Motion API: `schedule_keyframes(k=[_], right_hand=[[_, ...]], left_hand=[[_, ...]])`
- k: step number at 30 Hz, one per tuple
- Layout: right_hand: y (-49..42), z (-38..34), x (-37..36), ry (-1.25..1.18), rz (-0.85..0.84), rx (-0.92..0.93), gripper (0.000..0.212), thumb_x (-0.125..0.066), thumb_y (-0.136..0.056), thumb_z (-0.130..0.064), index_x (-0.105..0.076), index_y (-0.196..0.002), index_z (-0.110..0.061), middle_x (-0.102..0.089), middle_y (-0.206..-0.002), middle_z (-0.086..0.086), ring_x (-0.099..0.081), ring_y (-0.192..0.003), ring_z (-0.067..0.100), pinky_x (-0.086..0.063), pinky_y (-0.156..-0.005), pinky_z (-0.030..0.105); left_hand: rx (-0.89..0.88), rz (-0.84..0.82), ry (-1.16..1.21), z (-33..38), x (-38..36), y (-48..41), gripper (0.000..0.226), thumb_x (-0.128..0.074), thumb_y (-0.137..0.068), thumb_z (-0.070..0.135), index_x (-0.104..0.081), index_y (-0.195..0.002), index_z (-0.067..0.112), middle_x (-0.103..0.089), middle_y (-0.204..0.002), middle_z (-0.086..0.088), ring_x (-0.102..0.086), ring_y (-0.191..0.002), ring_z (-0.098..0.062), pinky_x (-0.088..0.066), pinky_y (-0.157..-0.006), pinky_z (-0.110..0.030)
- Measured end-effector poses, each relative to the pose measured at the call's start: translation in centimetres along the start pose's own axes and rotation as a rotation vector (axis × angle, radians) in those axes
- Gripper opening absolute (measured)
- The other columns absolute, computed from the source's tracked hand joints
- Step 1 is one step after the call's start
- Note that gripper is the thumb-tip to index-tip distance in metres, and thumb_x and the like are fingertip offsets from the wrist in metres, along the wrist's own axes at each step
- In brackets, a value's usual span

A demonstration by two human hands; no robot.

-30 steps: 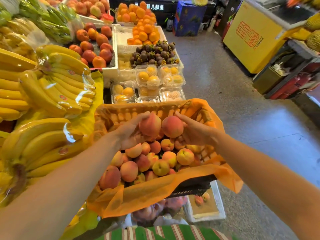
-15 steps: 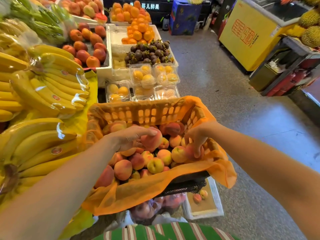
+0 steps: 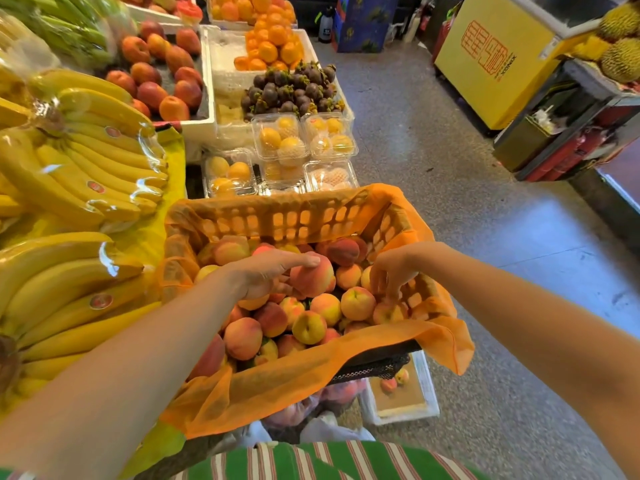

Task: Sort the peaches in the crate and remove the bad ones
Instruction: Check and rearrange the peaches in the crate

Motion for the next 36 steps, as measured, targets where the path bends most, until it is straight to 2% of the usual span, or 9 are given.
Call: schedule_keyframes(k=[3,7,9,12,15,18,21,25,36], right_hand=[[0.7,0.8,0.7,-0.176,0.118,0.093,0.037,-0.073,-0.084,-0.02,-0.064,-0.119,-0.026,-0.063,-0.109,-0.007,-0.06,-0.107,0.016,-0.052,-0.089,0.03],[2.2,3.4,1.0,-0.468,0.646,0.204,0.022,-0.071,-0.084,-0.018,-0.069,-0.106,-0.02,-0.067,-0.105,-0.002,-0.062,-0.1,0.014,-0.052,-0.089,0.037],[2.3,4.9,0.0,-0.398,0.864,0.111,0.03,-0.07,-0.085,-0.024,-0.067,-0.114,-0.022,-0.058,-0.126,0.006,-0.05,-0.119,0.024,-0.041,-0.101,0.047],[2.0,6.4,-2.7,-0.43,0.751,-0.018,0.061,-0.067,-0.088,-0.034,-0.041,-0.143,-0.031,-0.019,-0.158,0.007,-0.021,-0.143,0.032,-0.026,-0.113,0.053],[2.0,6.2,-4.8,-0.773,0.609,0.173,0.08,-0.062,-0.093,-0.029,-0.011,-0.154,-0.03,-0.009,-0.161,-0.003,-0.016,-0.146,0.018,-0.023,-0.118,0.038],[1.5,6.1,-5.6,-0.898,0.628,0.179,0.083,-0.057,-0.096,-0.026,0.002,-0.154,-0.03,-0.007,-0.161,-0.004,-0.018,-0.146,0.016,-0.024,-0.116,0.031],[1.0,6.8,-5.7,-0.938,0.644,0.188,0.078,-0.054,-0.098,-0.024,0.001,-0.154,-0.035,-0.008,-0.161,-0.006,-0.019,-0.145,0.016,-0.025,-0.116,0.033],[0.8,7.5,-5.8,-0.953,0.639,0.2,0.077,-0.056,-0.097,-0.027,-0.004,-0.152,-0.043,-0.015,-0.16,-0.008,-0.024,-0.144,0.016,-0.028,-0.117,0.042],[0.8,7.4,-5.9,-0.947,0.669,0.197,0.077,-0.056,-0.096,-0.027,-0.004,-0.152,-0.041,-0.017,-0.16,-0.006,-0.027,-0.143,0.017,-0.03,-0.115,0.042]], left_hand=[[0.007,-0.008,0.001,0.2,-0.2,-0.6,0.039,-0.07,-0.083,0.036,-0.062,-0.117,0.018,-0.056,-0.126,-0.008,-0.061,-0.108,-0.027,-0.056,-0.085,-0.036],[0.012,0.023,-0.033,0.5,-1.4,-2.3,0.038,-0.074,-0.079,0.038,-0.067,-0.108,0.015,-0.058,-0.121,-0.008,-0.061,-0.106,-0.027,-0.055,-0.083,-0.035],[0.0,0.051,-0.036,1.0,-2.6,-3.7,0.036,-0.074,-0.08,0.036,-0.069,-0.107,0.014,-0.059,-0.119,-0.006,-0.059,-0.107,-0.025,-0.056,-0.08,-0.036],[0.004,0.084,-0.064,1.5,-4.6,-6.0,0.044,-0.079,-0.072,0.041,-0.069,-0.109,0.019,-0.056,-0.127,-0.003,-0.051,-0.116,-0.024,-0.051,-0.086,-0.038],[0.021,0.04,-0.053,2.1,-6.4,-7.7,0.037,-0.076,-0.076,0.036,-0.067,-0.11,0.025,-0.055,-0.127,-0.001,-0.05,-0.116,-0.022,-0.043,-0.102,-0.044],[-0.044,0.028,-0.009,2.7,-7.7,-8.6,0.029,-0.071,-0.083,0.023,-0.063,-0.111,0.023,-0.057,-0.122,-0.003,-0.055,-0.099,-0.013,-0.05,-0.078,-0.03],[-0.244,0.178,-0.25,2.6,-7.8,-9.7,0.048,-0.081,-0.073,0.028,-0.061,-0.116,0.021,-0.058,-0.115,0.0,-0.056,-0.098,-0.013,-0.05,-0.071,-0.025],[-0.438,0.34,-0.625,2.7,-8.3,-11.3,0.067,-0.087,-0.064,0.036,-0.058,-0.121,0.016,-0.059,-0.118,-0.003,-0.056,-0.108,-0.02,-0.048,-0.092,-0.037],[-0.575,0.41,-0.891,2.4,-8.6,-13.0,0.066,-0.078,-0.074,0.035,-0.052,-0.132,0.016,-0.057,-0.127,-0.01,-0.051,-0.118,-0.03,-0.041,-0.095,-0.04]])
Point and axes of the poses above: each hand's wrist, its own y-axis away from the middle knuckle, its own x-axis out of the back of the hand, z = x × y, the point moved 1 cm from there along -y, towards the middle knuckle
